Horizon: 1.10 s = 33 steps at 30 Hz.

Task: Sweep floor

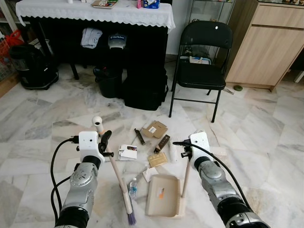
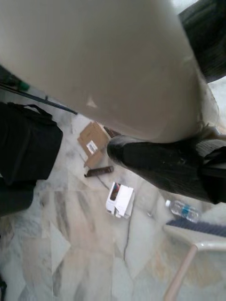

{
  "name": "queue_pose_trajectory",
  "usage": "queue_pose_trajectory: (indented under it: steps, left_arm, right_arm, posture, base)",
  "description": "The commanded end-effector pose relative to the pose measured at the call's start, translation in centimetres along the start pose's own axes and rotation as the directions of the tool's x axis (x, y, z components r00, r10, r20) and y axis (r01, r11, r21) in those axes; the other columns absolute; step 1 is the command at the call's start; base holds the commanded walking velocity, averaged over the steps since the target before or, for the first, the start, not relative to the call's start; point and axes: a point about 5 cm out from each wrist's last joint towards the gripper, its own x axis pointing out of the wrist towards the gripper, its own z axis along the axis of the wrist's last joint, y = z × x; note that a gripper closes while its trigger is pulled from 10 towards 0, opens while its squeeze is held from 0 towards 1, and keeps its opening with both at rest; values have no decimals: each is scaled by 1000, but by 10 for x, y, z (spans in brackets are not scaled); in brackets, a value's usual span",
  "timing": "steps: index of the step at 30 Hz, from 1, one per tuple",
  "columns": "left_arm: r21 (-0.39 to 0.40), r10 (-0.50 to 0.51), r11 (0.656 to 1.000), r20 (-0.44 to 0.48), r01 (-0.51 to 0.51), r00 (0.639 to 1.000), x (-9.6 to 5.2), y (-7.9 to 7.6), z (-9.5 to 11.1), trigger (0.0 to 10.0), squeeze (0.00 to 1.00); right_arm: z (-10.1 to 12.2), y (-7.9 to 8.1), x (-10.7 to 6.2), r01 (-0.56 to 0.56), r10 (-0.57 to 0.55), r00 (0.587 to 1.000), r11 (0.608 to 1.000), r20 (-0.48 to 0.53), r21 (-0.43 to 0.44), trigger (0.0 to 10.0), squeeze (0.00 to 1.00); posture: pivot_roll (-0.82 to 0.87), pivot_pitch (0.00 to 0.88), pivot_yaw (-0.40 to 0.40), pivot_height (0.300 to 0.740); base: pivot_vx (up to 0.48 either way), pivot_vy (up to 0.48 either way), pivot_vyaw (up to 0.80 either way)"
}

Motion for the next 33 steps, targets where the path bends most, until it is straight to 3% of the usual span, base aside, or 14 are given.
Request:
queue_pose_trajectory:
  steps: [1, 13, 22, 33]
  left_arm:
    - [-4, 8, 1000, 38, -8, 999, 3, 1, 7, 10000, 0]
    - [-9, -1, 1000, 24, 1, 1000, 0, -1, 2, 10000, 0]
    - [-13, 1, 1000, 29, -1, 1000, -1, 0, 3, 10000, 0]
    - [-7, -12, 1000, 27, 13, 1000, -1, -1, 4, 10000, 0]
  right_arm:
    - [4, -1, 1, 3, -3, 1000, 1000, 19, 3, 10000, 0]
    - [-15, -5, -1, 31, -30, 999, 999, -33, 11, 10000, 0]
    - [5, -18, 1, 87, -85, 993, 996, 83, -21, 10000, 0]
    - [-4, -12, 0, 57, -56, 997, 998, 48, -22, 10000, 0]
  posture:
    - [37, 0, -57, 740]
    - [41, 0, -56, 740]
    - [38, 0, -55, 740]
    - [42, 0, -52, 740]
  base:
    - [0, 0, 0]
    - [0, 0, 0]
    - [0, 0, 0]
    - [0, 0, 0]
